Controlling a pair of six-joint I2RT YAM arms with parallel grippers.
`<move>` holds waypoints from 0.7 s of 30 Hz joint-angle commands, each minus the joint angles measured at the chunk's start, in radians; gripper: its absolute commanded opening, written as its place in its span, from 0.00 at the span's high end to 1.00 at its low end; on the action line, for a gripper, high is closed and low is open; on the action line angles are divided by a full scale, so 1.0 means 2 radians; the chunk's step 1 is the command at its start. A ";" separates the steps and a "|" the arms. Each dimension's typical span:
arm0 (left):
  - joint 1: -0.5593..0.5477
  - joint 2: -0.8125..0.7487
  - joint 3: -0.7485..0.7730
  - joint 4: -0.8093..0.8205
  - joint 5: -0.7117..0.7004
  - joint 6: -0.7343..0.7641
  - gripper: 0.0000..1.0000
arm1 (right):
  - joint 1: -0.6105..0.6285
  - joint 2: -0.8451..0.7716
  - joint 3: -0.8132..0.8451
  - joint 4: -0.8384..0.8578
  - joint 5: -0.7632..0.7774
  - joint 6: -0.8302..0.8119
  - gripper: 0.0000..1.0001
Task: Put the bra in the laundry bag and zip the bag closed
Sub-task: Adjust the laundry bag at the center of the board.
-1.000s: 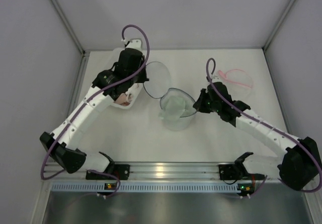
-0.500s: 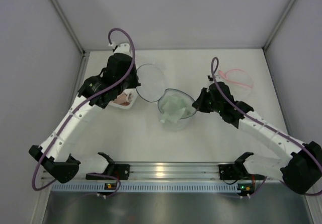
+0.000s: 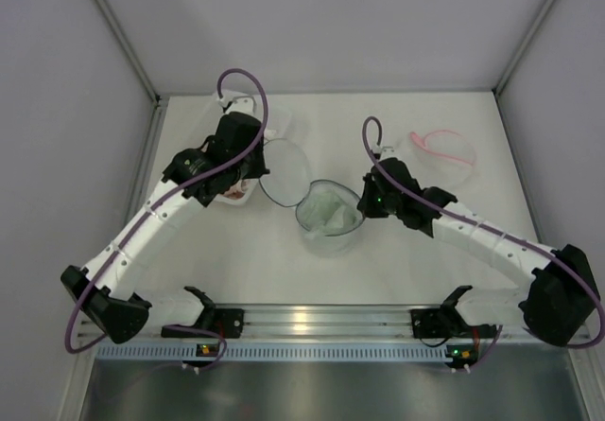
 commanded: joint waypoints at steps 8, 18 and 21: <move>-0.007 -0.026 0.043 0.026 -0.026 0.018 1.00 | -0.019 -0.035 0.004 0.035 -0.057 0.009 1.00; -0.008 -0.058 0.096 0.018 -0.098 0.041 1.00 | -0.037 -0.093 0.017 0.040 -0.047 0.017 1.00; -0.008 -0.008 0.117 0.023 -0.043 0.055 1.00 | -0.043 -0.053 0.046 0.046 -0.058 0.005 1.00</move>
